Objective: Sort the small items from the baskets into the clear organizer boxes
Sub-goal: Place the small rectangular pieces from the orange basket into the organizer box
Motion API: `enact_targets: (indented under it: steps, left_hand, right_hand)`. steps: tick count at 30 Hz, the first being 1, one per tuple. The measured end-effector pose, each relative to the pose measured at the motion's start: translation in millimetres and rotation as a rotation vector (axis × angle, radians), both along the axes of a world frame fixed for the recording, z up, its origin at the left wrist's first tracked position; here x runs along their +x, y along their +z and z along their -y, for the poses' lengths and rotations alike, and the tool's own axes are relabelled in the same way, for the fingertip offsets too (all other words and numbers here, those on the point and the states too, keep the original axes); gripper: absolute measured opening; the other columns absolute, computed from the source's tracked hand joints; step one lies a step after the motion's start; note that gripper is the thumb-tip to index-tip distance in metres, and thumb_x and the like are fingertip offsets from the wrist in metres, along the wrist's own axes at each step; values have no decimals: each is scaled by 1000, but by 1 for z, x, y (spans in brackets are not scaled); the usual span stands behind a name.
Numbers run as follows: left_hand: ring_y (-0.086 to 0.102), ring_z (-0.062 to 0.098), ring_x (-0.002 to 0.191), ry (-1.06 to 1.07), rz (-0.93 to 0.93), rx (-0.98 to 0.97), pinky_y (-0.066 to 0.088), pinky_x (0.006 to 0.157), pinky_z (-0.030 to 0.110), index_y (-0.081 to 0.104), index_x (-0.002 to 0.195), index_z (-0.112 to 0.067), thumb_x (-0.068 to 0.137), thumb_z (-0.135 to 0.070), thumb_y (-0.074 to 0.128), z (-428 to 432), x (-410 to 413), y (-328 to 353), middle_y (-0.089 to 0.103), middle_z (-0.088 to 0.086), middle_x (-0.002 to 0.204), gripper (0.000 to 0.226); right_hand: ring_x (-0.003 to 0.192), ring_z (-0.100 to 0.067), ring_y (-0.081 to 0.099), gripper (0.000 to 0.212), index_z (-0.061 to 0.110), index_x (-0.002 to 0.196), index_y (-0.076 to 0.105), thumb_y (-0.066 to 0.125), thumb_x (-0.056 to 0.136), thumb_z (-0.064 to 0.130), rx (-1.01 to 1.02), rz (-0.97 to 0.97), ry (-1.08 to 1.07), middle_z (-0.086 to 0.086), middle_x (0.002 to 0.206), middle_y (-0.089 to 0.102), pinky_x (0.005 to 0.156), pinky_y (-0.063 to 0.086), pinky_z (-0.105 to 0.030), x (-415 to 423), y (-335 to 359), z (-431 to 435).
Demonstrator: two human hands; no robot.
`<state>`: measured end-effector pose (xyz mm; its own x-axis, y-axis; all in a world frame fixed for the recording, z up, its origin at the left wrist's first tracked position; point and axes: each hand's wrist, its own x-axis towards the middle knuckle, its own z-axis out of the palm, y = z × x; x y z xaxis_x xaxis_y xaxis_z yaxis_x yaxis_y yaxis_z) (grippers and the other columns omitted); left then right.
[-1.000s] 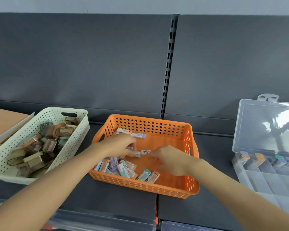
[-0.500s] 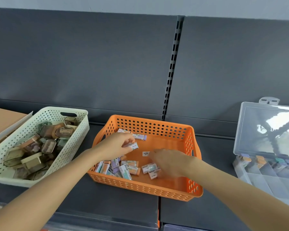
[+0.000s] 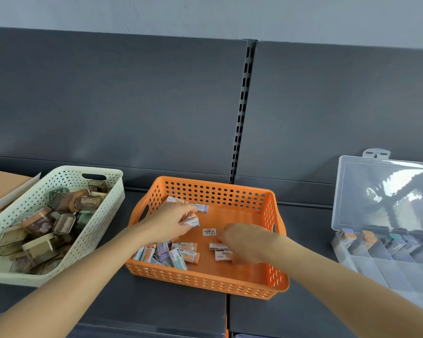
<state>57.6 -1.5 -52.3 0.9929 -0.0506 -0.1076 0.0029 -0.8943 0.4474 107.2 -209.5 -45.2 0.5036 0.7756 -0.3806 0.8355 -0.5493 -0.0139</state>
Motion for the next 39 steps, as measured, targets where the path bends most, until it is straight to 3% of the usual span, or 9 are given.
enact_targets:
  steps: [5,9,11,15,22,27,30,36,39]
  left_hand:
    - [54,6,84,-26,-9,16,49,79,29,47,136,-31,93,-21,54,4,3,-1,55,-12,97,44]
    - [50,0,83,-91,-22,2,39,75,13,39,142,-33,95,-12,50,13,7,4,49,-11,127,52]
    - [53,7,89,-117,-58,30,38,75,17,35,142,-37,96,-11,46,17,8,6,42,-10,119,54]
    - [47,7,79,-89,-54,35,41,73,24,49,131,-32,93,-12,49,20,13,4,35,-14,94,43]
    - [52,10,80,-62,15,-18,48,71,26,58,112,-25,88,-7,57,23,15,4,47,-7,106,30]
    - [55,7,107,-33,22,-50,48,87,21,56,122,-20,84,0,62,21,15,3,54,-7,126,43]
    - [52,6,116,-22,36,-16,41,87,14,55,123,-18,84,-5,65,20,15,3,56,-6,128,42]
    - [57,9,108,-9,53,26,47,89,25,60,120,-23,86,-13,66,19,11,2,61,-6,124,36]
    - [55,8,111,-6,99,-16,44,90,21,61,123,-25,87,-14,66,21,9,6,60,-8,126,37]
  right_hand:
    - [96,-25,61,26,11,114,59,60,89,16,-5,-1,-23,-6,108,60,81,54,-35,3,0,-1]
    - [94,-25,61,28,12,113,58,58,88,25,21,-14,-80,-6,108,60,79,55,-35,1,0,2]
    - [97,-26,61,31,13,118,54,57,88,24,41,-5,-92,-6,111,60,79,54,-36,-1,0,3]
    - [92,-24,62,25,12,116,51,54,92,20,150,10,-121,-6,109,61,68,48,-30,1,5,7]
    - [78,-18,61,14,11,99,62,49,91,11,368,41,-202,-4,96,61,67,56,-33,10,9,15]
    - [85,-20,61,23,12,113,59,48,94,13,362,59,-192,-6,109,57,72,55,-32,8,5,14]
    - [91,-21,61,27,12,121,56,47,95,15,371,57,-209,-6,113,56,78,55,-33,5,2,10]
    - [87,-20,62,18,12,109,59,51,93,13,359,41,-243,-4,106,61,75,56,-32,-1,-1,11]
    - [72,-10,57,13,21,83,57,53,89,10,463,43,-265,5,86,59,62,49,-21,-5,11,17]
